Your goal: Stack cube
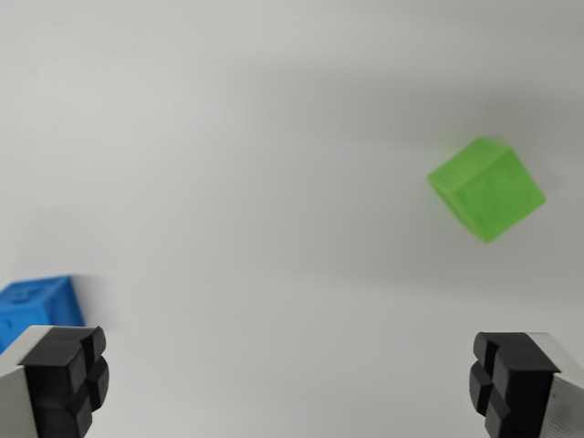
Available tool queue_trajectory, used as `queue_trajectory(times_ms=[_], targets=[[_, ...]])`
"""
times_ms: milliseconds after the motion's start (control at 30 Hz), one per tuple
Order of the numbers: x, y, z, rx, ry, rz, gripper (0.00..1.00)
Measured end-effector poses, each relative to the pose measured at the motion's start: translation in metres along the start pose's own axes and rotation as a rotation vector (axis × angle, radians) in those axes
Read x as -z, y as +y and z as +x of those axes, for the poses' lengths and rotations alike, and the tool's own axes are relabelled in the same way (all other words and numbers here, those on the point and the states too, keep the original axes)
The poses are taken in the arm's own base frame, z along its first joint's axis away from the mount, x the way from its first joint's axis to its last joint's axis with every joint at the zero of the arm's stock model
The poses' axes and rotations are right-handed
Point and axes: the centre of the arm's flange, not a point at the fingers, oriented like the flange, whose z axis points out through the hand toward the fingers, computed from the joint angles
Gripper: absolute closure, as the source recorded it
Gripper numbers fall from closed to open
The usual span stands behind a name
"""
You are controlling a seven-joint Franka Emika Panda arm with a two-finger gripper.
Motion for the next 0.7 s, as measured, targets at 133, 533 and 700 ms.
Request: queue_trajectory(times_ms=[133, 533, 700], targets=[[-0.009, 0.005, 0.005, 0.034, -0.001, 0.001, 0.00], [-0.035, 0.024, 0.020, 0.138, -0.003, 0.006, 0.00], [-0.049, 0.034, 0.027, 0.191, -0.004, 0.009, 0.00]])
